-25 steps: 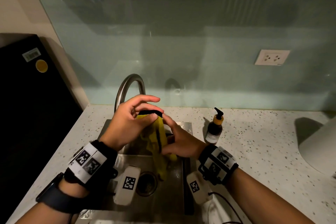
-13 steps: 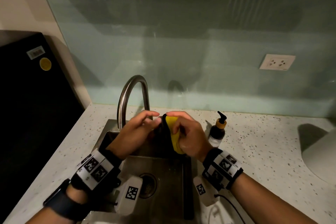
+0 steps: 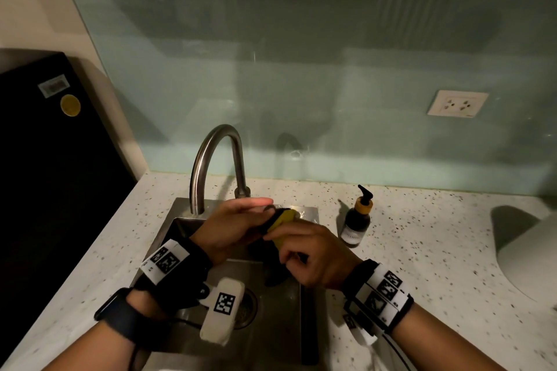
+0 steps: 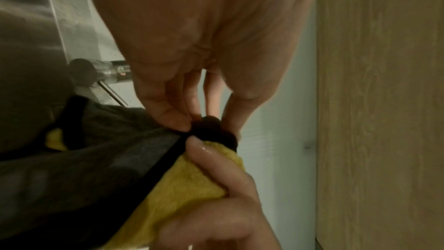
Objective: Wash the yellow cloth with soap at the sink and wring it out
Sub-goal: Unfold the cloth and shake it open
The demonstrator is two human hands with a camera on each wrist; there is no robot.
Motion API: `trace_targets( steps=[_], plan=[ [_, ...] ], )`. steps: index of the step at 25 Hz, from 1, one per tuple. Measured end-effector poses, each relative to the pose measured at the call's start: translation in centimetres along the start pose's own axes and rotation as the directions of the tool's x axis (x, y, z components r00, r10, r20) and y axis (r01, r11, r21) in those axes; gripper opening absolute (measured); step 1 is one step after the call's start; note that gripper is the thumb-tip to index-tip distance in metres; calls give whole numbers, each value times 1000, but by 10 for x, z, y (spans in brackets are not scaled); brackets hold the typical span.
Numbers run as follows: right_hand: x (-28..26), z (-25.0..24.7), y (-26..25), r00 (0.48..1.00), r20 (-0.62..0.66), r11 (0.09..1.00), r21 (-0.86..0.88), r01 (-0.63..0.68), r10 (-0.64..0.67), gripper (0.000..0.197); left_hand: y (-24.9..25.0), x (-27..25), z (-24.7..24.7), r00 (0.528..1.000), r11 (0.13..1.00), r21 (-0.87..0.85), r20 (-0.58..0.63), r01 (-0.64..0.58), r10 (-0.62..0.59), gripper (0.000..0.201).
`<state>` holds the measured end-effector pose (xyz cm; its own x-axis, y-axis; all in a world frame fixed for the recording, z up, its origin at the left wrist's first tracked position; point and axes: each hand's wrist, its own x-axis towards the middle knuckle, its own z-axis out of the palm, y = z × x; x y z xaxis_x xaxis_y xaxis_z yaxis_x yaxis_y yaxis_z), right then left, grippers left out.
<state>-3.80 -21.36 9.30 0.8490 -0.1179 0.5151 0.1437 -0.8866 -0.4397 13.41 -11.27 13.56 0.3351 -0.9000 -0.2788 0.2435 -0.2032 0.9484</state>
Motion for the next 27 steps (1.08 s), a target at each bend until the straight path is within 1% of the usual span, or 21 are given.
trace_targets(
  steps=[1,2,3,5,6,9,11,12,14,15,16,17,18,19,20,21,22,23,24,26,27],
  plan=[
    [1,-2,-1,998,-53,999,44,-25,28,14,-2,1,-2,999,999,17,21,-47,47,34],
    [1,-4,-1,995,-88,996,79,-45,52,13,-4,2,-5,991,989,86,77,-120,114,42],
    [2,-6,-1,992,-107,994,99,-54,65,12,-5,2,-8,971,957,191,140,-218,193,47],
    [0,-10,0,992,-101,991,111,-69,80,11,-7,2,-11,897,800,406,222,-442,382,47],
    [0,-12,-1,992,-86,988,125,-86,97,10,-7,3,-11,860,733,451,237,-510,452,42],
    [3,-17,-5,990,-48,980,158,-122,131,13,-6,5,-4,807,675,456,207,-580,553,28],
    [7,-21,-7,991,-52,979,173,-112,123,17,-9,7,-3,776,598,529,210,-602,595,23],
    [8,-22,-7,990,-77,979,180,-99,115,18,-10,7,-3,764,565,562,207,-604,611,21],
    [11,-21,-8,973,-191,976,197,-93,132,21,-7,7,-4,749,522,616,176,-590,639,21],
    [13,-20,-8,947,-259,966,220,-134,190,27,-5,8,-4,753,521,625,171,-581,635,19],
    [14,-20,-6,914,-295,944,258,-206,280,37,-1,7,-4,763,543,598,193,-590,617,15],
    [16,-21,-4,893,-267,908,315,-275,363,46,3,5,-4,773,587,532,241,-610,586,10],
    [18,-23,-1,893,-187,875,359,-325,409,50,8,2,-4,791,656,446,287,-610,540,7],
    [19,-24,4,909,-104,868,358,-345,404,46,13,0,-4,813,733,355,308,-580,493,7],
    [19,-24,8,925,-61,890,300,-342,376,37,19,-3,-5,842,795,298,302,-528,446,7],
    [19,-24,11,931,-43,910,232,-342,361,27,25,-6,-5,871,839,267,279,-475,404,6],
    [20,-24,11,928,-48,914,196,-355,370,18,32,-9,-5,896,862,269,244,-429,370,8],
    [21,-24,11,915,-61,901,211,-379,399,11,36,-11,-6,910,857,310,195,-411,366,11],
    [22,-24,11,897,-77,880,250,-405,435,8,40,-12,-8,903,818,383,141,-428,406,13],
    [25,-26,9,866,-80,821,373,-433,493,11,46,-13,-11,851,726,493,57,-479,522,14],
    [25,-26,8,867,-83,813,402,-422,491,11,48,-12,-13,826,707,498,34,-502,562,14]
  ],
)
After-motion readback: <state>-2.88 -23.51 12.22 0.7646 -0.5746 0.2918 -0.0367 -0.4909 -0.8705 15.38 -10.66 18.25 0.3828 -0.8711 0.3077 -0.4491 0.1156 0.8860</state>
